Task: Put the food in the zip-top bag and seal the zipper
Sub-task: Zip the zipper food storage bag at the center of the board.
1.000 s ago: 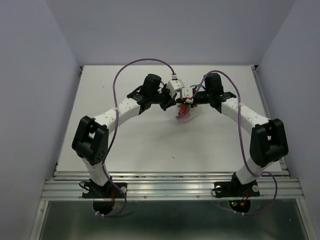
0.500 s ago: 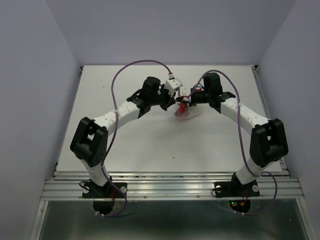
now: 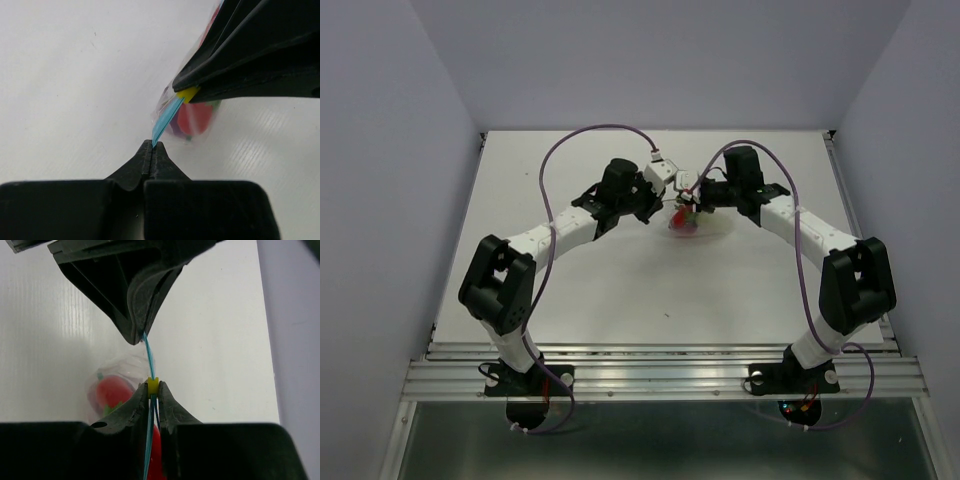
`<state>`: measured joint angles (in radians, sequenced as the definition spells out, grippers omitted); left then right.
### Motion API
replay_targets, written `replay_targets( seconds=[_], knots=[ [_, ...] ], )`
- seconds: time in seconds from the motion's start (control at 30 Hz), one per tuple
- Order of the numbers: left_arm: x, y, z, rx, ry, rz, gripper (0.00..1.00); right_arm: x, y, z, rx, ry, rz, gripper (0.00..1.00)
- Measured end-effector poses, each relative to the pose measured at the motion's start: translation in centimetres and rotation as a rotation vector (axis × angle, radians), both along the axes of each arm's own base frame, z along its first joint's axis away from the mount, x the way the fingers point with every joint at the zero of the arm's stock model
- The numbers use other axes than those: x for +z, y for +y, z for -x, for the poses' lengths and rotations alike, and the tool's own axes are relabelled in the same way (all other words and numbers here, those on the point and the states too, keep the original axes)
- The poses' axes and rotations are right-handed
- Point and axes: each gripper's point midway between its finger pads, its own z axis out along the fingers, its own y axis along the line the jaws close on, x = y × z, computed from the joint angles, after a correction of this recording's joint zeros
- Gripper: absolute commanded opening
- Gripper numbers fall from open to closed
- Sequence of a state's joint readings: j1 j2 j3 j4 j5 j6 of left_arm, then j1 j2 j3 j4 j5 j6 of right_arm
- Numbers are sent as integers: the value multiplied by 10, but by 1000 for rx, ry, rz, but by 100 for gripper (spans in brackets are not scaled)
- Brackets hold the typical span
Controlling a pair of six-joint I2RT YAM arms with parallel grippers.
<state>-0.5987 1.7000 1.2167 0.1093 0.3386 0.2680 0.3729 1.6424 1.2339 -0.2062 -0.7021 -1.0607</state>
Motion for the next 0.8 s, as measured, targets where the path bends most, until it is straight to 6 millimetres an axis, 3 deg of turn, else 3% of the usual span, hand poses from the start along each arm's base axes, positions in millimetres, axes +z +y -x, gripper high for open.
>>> replay_targets(
  seconds=[0.23, 0.8],
  knots=[
    [-10, 13, -2, 41, 5, -31, 0, -7, -12, -5, -66, 30, 31, 1],
    [-6, 55, -11, 197, -29, -74, 0, -4, -55, -22, -207, 22, 97, 1]
  ],
)
